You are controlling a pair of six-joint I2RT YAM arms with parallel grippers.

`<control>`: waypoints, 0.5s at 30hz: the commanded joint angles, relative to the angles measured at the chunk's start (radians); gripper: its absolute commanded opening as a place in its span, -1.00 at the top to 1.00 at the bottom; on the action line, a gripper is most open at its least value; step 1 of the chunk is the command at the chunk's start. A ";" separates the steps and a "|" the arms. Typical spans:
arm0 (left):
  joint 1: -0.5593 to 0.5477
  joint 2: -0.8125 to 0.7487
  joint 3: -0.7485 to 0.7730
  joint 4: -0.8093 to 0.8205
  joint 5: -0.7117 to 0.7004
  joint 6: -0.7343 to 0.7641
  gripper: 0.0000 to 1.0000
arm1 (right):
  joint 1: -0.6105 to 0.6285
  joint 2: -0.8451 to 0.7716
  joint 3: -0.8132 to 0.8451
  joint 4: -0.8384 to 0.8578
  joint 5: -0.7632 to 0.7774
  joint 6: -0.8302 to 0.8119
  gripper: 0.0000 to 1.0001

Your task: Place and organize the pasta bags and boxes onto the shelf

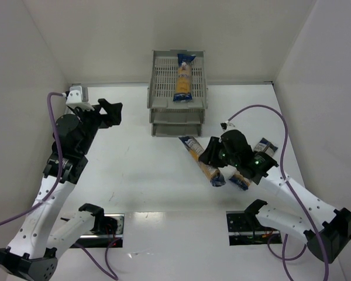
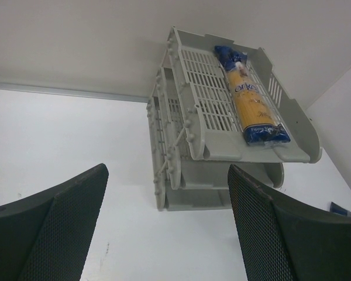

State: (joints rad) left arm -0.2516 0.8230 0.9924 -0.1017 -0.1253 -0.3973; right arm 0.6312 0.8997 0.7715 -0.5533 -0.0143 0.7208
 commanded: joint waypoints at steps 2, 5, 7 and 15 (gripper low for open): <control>0.006 0.013 -0.005 0.057 0.004 0.006 -0.81 | 0.067 0.060 0.149 0.217 0.023 -0.052 1.00; 0.006 0.024 0.005 0.066 -0.005 0.028 -0.81 | 0.111 0.105 0.193 0.237 0.057 -0.077 1.00; 0.006 0.024 0.014 0.066 -0.005 0.038 -0.81 | 0.169 0.117 0.224 0.248 0.111 -0.099 1.00; 0.006 0.044 0.005 0.086 -0.005 0.048 -0.83 | 0.259 0.221 0.317 0.306 0.394 -0.129 1.00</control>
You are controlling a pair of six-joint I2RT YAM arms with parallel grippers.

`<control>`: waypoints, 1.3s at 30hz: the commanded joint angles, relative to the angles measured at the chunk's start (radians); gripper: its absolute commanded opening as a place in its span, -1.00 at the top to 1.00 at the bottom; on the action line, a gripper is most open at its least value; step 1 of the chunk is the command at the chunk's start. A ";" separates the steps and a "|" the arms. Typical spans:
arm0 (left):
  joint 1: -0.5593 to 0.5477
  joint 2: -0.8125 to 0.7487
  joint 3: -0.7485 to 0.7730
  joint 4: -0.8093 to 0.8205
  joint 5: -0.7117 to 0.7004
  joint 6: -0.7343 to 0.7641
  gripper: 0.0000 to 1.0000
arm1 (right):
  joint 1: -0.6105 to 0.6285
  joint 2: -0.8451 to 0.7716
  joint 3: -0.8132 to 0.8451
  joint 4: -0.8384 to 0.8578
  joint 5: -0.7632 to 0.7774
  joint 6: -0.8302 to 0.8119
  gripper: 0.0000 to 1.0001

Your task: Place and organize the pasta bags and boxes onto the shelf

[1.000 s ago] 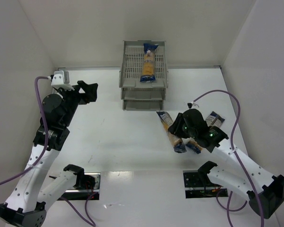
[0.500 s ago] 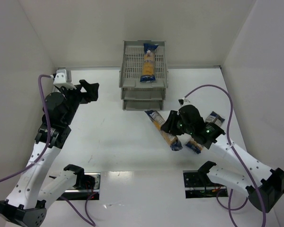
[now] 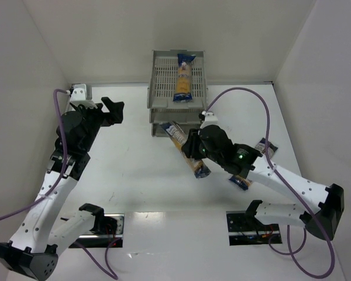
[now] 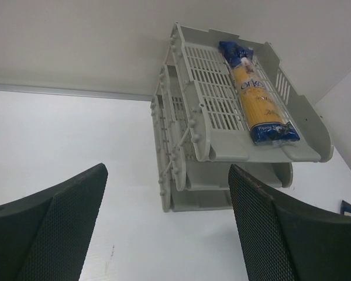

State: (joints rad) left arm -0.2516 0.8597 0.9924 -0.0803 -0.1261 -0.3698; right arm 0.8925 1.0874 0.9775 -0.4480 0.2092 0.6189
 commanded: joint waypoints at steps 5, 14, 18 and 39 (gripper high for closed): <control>0.006 0.027 0.005 0.085 -0.004 0.029 -0.83 | -0.003 0.140 0.161 0.210 0.291 -0.060 1.00; 0.006 0.036 0.005 0.103 -0.004 0.040 -0.83 | -0.012 0.342 0.227 0.342 0.444 -0.114 1.00; 0.006 0.036 0.005 0.103 -0.004 0.049 -0.83 | -0.012 0.423 0.297 0.399 0.495 -0.114 1.00; 0.006 0.093 -0.181 0.074 0.333 -0.021 -0.83 | -0.099 0.687 0.415 0.534 0.539 -0.008 0.86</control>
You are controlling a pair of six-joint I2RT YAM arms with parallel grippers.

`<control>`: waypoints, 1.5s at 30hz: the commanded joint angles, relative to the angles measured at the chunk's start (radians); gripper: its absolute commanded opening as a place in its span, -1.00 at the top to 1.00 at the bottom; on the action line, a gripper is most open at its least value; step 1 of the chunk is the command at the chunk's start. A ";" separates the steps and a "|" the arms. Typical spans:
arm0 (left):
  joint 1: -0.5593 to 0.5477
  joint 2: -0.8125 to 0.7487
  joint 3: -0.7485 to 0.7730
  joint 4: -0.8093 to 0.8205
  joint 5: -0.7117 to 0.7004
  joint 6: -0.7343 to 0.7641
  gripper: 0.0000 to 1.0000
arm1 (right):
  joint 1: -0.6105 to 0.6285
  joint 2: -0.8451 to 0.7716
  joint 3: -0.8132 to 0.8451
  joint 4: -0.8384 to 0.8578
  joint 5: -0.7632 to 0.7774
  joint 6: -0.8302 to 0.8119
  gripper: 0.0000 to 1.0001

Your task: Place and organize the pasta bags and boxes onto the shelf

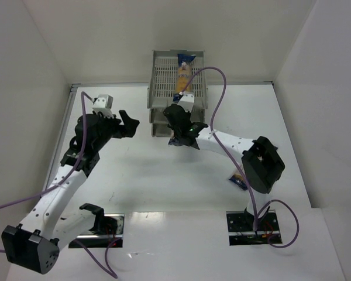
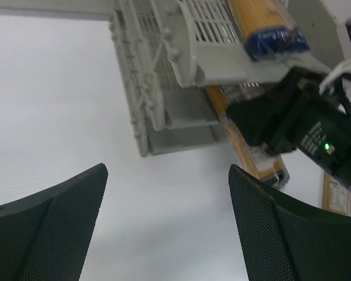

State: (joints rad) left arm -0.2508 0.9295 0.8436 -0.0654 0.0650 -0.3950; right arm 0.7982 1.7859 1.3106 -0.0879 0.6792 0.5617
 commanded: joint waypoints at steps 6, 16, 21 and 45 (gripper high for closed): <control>-0.004 0.158 -0.077 0.062 0.291 0.076 -0.83 | -0.005 0.018 0.104 0.174 0.068 0.049 0.79; -0.234 0.288 -0.161 0.159 0.366 0.174 -0.88 | -0.034 0.027 0.104 0.174 0.037 0.078 0.25; -0.344 0.384 -0.163 0.291 0.340 0.174 -0.88 | -0.034 0.036 0.104 0.174 0.023 0.087 0.20; -0.357 0.580 0.012 0.461 0.065 0.194 -0.91 | -0.044 -0.095 0.003 0.172 -0.072 0.026 -0.49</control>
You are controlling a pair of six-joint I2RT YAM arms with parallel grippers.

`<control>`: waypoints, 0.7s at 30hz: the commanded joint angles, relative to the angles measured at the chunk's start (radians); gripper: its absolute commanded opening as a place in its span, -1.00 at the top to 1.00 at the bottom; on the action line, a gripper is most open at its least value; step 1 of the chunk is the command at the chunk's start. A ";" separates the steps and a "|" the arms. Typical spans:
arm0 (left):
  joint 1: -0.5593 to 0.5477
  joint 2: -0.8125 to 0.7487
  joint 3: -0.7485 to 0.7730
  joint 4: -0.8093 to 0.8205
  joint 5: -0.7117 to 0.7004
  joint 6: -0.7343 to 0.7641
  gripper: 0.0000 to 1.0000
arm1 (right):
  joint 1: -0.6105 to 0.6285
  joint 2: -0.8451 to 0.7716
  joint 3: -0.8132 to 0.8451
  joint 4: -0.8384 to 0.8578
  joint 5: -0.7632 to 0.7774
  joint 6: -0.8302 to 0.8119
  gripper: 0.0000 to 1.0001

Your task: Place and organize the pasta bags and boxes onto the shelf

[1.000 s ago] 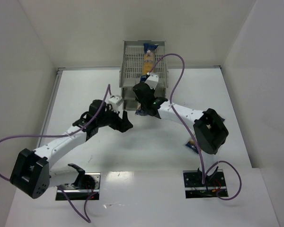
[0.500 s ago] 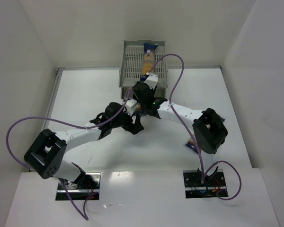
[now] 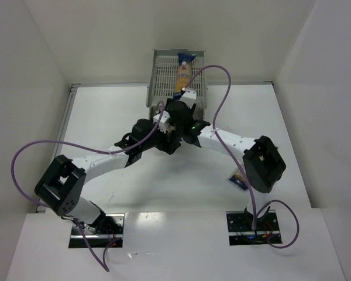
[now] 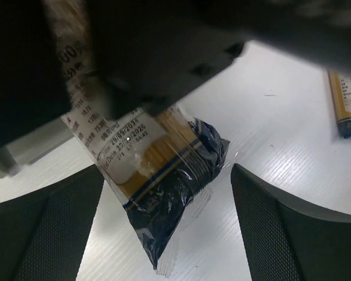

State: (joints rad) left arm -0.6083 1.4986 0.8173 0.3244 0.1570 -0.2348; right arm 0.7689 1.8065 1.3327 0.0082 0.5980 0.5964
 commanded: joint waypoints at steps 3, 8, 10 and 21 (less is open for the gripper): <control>0.001 0.011 0.049 0.071 -0.022 0.045 -0.91 | -0.014 -0.198 -0.084 0.067 -0.001 -0.009 -0.49; 0.001 -0.023 0.049 -0.004 0.050 0.045 -0.93 | -0.014 -0.306 -0.209 0.067 -0.055 0.003 -0.49; 0.001 -0.035 0.059 -0.051 0.050 0.045 -1.00 | -0.014 -0.347 -0.234 0.047 -0.067 0.014 -0.49; 0.001 -0.169 0.068 -0.232 0.128 0.095 -1.00 | -0.014 -0.490 -0.359 -0.053 -0.119 -0.015 0.29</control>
State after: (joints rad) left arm -0.6083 1.3651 0.8455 0.1284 0.2405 -0.1753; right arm 0.7555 1.3685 1.0008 -0.0120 0.5022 0.5957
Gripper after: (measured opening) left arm 0.997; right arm 0.409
